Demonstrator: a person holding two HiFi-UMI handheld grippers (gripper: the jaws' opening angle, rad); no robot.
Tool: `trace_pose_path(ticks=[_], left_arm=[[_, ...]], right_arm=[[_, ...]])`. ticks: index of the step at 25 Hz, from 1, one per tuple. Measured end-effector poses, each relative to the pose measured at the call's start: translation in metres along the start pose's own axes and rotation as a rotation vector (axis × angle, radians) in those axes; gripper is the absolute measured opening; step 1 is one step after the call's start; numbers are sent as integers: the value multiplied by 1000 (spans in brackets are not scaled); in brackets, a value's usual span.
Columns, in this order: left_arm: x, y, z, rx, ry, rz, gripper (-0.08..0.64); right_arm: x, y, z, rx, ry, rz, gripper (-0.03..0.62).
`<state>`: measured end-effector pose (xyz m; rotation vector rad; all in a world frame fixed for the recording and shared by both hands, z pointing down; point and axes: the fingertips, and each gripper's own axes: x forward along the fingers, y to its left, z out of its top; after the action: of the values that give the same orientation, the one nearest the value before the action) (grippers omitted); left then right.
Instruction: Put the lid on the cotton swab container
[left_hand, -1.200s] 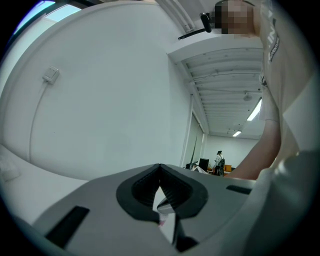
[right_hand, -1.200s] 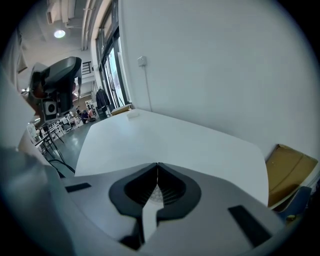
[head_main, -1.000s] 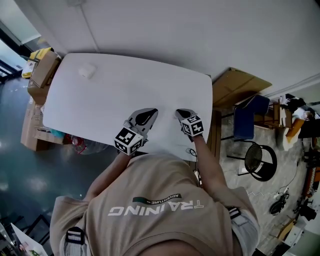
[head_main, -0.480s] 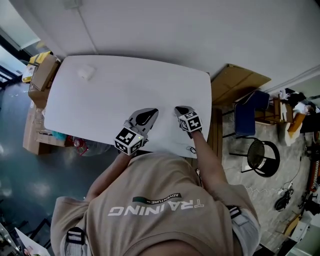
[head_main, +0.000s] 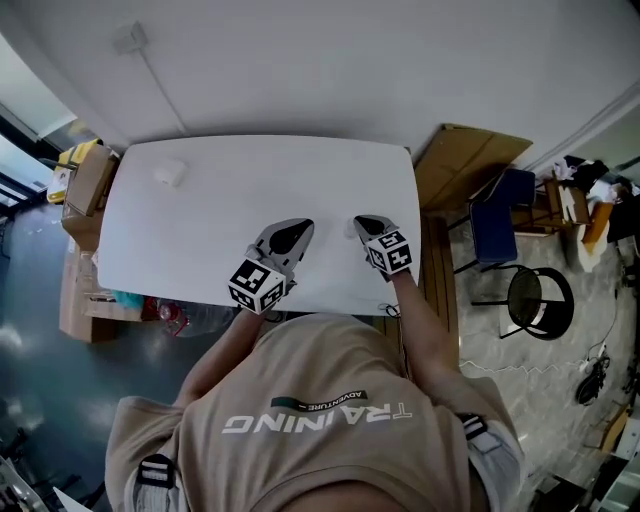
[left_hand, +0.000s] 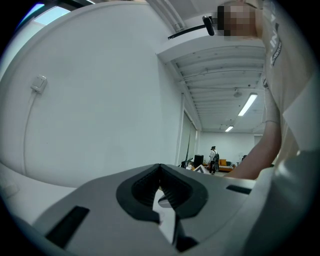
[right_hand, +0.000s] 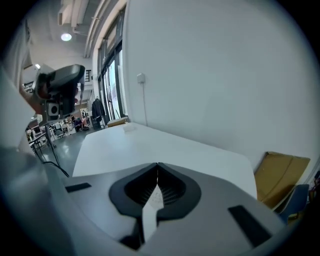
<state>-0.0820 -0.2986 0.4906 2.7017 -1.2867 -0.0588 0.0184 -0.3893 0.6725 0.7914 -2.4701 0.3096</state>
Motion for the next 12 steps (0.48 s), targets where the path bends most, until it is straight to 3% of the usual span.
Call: trace_pose_path(ticks=[12], left_arm=[[14,-8,18,54,-9,-71,12]], right_arm=[[-120,30,104,-32,-372,-66,18]])
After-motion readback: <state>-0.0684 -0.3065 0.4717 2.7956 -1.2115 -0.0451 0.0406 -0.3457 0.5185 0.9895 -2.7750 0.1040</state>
